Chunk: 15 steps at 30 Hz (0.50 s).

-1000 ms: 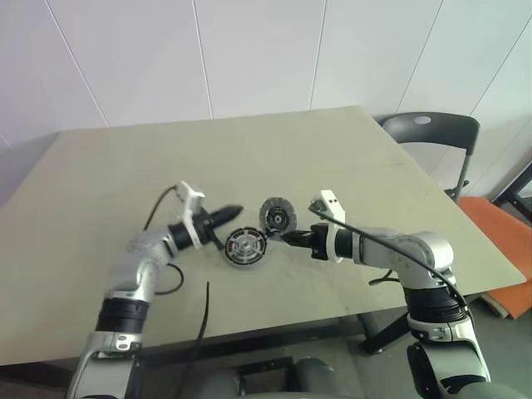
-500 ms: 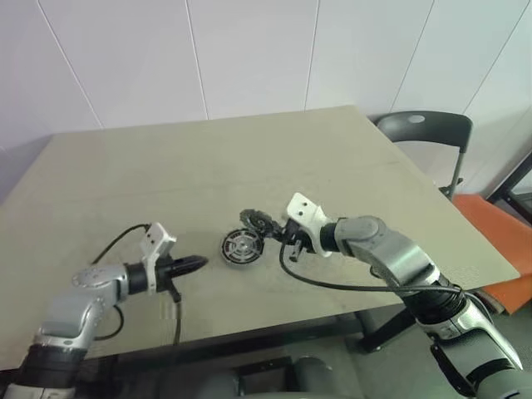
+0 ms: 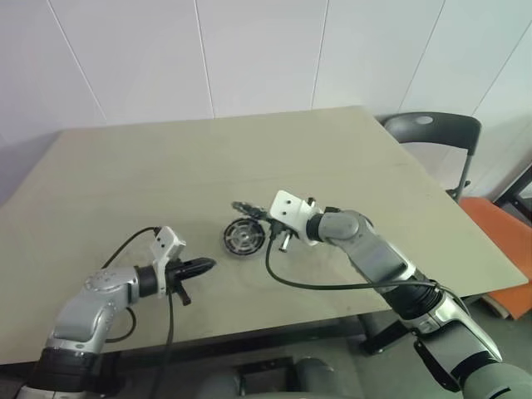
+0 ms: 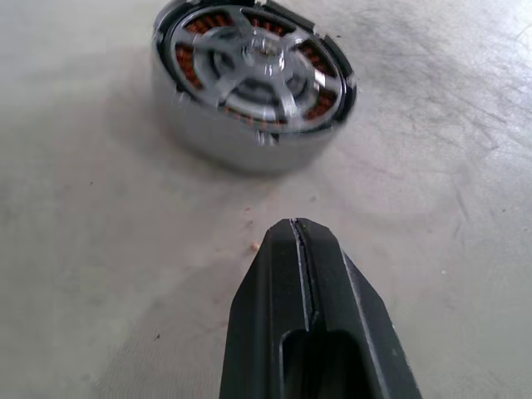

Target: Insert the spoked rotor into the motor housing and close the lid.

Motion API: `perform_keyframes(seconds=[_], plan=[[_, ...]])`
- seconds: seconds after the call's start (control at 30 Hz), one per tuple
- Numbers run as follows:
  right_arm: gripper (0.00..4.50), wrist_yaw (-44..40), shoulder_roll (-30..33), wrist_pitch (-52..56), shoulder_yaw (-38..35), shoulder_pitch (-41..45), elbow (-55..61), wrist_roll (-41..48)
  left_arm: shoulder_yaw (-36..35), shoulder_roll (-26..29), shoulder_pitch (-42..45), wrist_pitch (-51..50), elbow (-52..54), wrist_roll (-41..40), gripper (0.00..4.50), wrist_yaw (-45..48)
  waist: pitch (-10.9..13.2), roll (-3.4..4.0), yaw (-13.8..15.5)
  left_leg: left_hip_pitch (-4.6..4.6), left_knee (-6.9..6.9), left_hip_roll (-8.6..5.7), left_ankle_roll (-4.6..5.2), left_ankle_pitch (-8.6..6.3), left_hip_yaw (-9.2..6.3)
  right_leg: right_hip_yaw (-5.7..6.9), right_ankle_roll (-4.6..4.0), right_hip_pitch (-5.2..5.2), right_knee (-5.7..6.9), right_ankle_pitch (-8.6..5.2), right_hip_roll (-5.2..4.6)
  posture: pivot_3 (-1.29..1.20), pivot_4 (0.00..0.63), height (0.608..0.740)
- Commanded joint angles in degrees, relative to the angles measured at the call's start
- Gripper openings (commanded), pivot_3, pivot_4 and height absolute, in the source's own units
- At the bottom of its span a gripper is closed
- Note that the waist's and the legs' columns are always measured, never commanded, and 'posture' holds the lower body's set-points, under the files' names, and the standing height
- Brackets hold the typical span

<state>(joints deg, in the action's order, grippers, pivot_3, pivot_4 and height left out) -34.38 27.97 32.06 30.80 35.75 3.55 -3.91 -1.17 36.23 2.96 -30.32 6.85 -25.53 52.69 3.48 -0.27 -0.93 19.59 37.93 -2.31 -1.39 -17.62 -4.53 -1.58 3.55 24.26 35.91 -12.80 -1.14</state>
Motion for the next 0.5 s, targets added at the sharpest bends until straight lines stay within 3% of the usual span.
perform_keyframes(seconds=[0.03, 0.37, 0.47, 0.5], plan=[[0.03, 0.26, 1.92, -6.8, 1.1, -0.34, -0.07, -5.67, -0.42, -0.06, 1.38, 1.5, -0.26, 0.25, 0.0, 0.32, 0.0, 0.0, 0.16, 0.01, -0.01, 0.0, 0.0, 0.0, -0.01, 0.01, 0.0, 0.0, -0.02, 0.0, 0.0, 0.0, 0.0, 0.74], [0.03, 2.11, 3.84, -20.94, 3.4, -0.73, -2.33, -18.53, -0.21, -0.34, 2.0, 1.92, -1.56, 0.6, 0.0, 0.64, -0.01, -0.01, 0.08, -0.02, 0.0, 0.03, 0.0, 0.0, 0.01, 0.0, 0.0, -0.02, 0.02, 0.0, 0.13, 0.0, 0.0, 0.74], [0.03, -0.16, 2.75, -21.15, 2.36, -2.14, -1.91, -17.8, -0.07, -0.47, 2.23, 2.05, -1.9, 0.8, 0.0, 0.66, -0.01, -0.02, 0.1, -0.02, 0.0, 0.02, 0.0, 0.0, 0.01, -0.01, 0.0, -0.02, 0.02, 0.0, 0.13, 0.0, 0.0, 0.74], [0.27, -1.23, 1.4, -18.71, 0.4, -3.29, -0.89, -14.92, -0.02, -0.54, 2.27, 2.09, -1.96, 0.87, 0.0, 0.62, -0.02, -0.03, 0.1, -0.02, 0.0, 0.02, 0.0, 0.0, 0.01, -0.01, 0.0, -0.03, 0.01, 0.01, 0.12, 0.0, 0.0, 0.74]])
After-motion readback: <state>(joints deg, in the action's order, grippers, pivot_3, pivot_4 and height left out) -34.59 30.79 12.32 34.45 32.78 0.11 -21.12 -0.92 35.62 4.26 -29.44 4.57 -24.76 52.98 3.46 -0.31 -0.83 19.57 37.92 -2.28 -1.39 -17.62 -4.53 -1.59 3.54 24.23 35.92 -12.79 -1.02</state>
